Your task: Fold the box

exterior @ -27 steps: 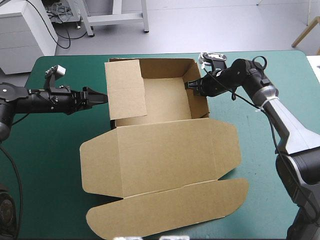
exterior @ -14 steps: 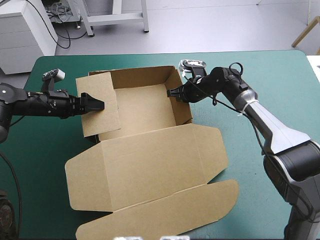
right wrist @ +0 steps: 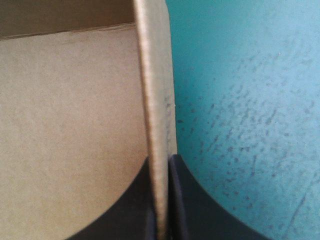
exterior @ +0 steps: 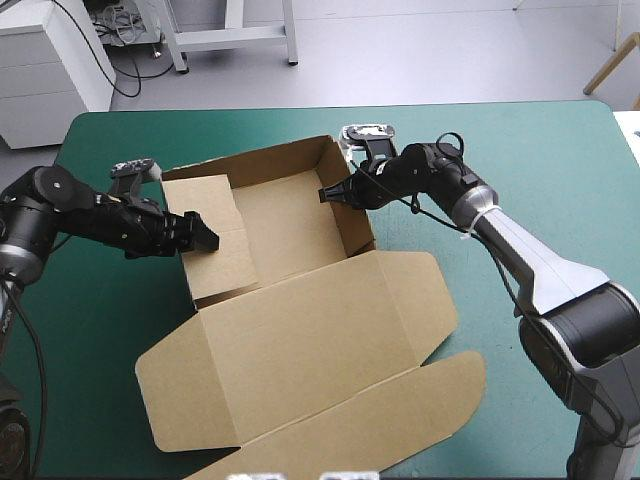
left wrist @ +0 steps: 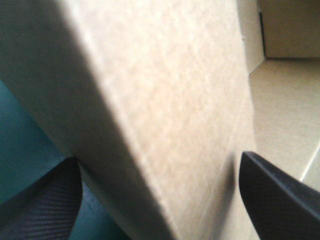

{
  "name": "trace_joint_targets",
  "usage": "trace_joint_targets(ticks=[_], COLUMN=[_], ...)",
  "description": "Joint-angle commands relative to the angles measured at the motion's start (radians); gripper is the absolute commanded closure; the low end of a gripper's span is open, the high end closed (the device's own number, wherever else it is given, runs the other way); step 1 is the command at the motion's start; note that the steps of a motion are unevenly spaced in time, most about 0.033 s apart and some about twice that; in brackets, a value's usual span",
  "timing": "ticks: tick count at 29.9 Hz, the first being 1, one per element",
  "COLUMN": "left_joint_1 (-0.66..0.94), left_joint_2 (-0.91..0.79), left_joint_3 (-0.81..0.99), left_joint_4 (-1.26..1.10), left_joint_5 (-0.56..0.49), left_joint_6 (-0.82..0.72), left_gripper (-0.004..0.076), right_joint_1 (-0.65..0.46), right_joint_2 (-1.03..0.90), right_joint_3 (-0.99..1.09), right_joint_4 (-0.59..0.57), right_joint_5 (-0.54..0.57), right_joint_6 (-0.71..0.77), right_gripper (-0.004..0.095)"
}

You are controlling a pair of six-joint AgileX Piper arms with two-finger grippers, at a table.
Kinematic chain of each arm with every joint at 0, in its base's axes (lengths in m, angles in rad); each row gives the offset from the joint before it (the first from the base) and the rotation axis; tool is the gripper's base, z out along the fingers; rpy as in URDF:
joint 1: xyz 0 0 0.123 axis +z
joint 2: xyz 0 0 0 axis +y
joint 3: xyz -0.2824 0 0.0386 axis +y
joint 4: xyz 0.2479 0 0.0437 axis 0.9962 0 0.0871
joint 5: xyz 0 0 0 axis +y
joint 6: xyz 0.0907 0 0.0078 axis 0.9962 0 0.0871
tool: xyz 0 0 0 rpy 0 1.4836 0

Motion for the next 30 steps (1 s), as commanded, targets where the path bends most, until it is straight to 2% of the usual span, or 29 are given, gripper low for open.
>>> trace_joint_targets(ticks=[1, 6, 11, 14, 16, 22, 30], left_joint_1=[-0.061, -0.111, -0.159, -0.192, -0.216, -0.254, -0.254], left_joint_2=[-0.038, -0.038, -0.038, -0.038, -0.038, -0.033, 0.049], left_joint_3=[-0.027, -0.027, -0.027, -0.027, -0.027, -0.027, -0.090], left_joint_4=[0.034, 0.122, 0.237, 0.333, 0.371, 0.387, 0.412], left_joint_5=[-0.041, -0.106, -0.155, -0.189, -0.214, -0.300, -0.258], left_joint_6=[-0.127, -0.245, -0.378, -0.468, -0.481, -0.495, -0.495], left_gripper=[0.0150, 0.0223, 0.0380, 0.0547, 0.0715, 0.0734, 0.0734], right_joint_1=[0.017, 0.023, 0.023, 0.030, 0.032, 0.034, 0.034], right_joint_2=[-0.059, -0.059, -0.059, -0.059, -0.059, -0.063, -0.093], right_joint_3=[-0.030, -0.030, -0.030, -0.030, -0.030, -0.030, -0.030], right_joint_4=[0.062, 0.056, 0.056, 0.056, 0.056, 0.015, -0.127], right_joint_5=[-0.054, -0.048, -0.036, -0.029, -0.019, 0.036, 0.121], right_joint_6=[0.036, 0.050, 0.075, 0.087, 0.089, 0.094, 0.137], right_gripper=[0.0921, 0.0921, 0.0921, 0.0921, 0.0921, 0.0921, 0.0921])
